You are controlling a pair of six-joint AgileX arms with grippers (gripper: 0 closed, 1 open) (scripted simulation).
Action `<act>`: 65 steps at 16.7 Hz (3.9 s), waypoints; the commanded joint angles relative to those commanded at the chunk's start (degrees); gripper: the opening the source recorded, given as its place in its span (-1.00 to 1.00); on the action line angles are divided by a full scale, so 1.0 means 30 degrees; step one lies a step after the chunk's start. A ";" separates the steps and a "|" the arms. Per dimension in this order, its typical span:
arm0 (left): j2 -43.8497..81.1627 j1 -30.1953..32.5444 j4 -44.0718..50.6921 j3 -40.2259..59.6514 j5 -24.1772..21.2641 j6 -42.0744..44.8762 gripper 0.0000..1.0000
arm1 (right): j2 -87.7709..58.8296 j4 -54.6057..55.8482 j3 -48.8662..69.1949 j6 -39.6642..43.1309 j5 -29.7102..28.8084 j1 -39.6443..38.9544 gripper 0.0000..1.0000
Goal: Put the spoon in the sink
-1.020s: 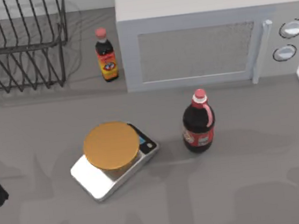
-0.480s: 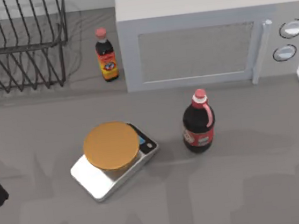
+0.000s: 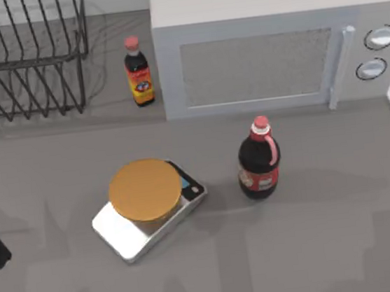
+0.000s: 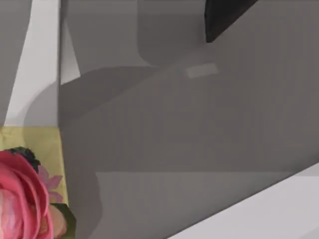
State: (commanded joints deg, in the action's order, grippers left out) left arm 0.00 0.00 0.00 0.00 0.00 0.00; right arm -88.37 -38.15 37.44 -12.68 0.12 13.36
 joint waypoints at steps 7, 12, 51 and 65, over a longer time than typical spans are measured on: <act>0.0000 0.0000 0.0000 0.0000 0.0000 0.0000 1.00 | -0.0912 0.1676 -0.0962 -0.0031 0.0000 -0.0010 1.00; 0.0000 0.0000 0.0000 0.0000 0.0000 0.0000 1.00 | -0.0912 0.1676 -0.0962 -0.0031 0.0000 -0.0010 0.25; 0.0000 0.0000 0.0000 0.0000 0.0000 0.0000 1.00 | 0.2008 -0.9347 0.7214 -0.0164 -0.0223 0.0054 -1.00; 0.0000 0.0000 0.0000 0.0000 0.0000 0.0000 1.00 | -1.6670 -1.7694 3.3120 -0.1378 -0.0308 -0.0869 -1.00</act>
State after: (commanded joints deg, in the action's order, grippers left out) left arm 0.00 0.00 0.00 0.00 0.00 0.00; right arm -138.38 -91.23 136.79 -16.82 -0.80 10.75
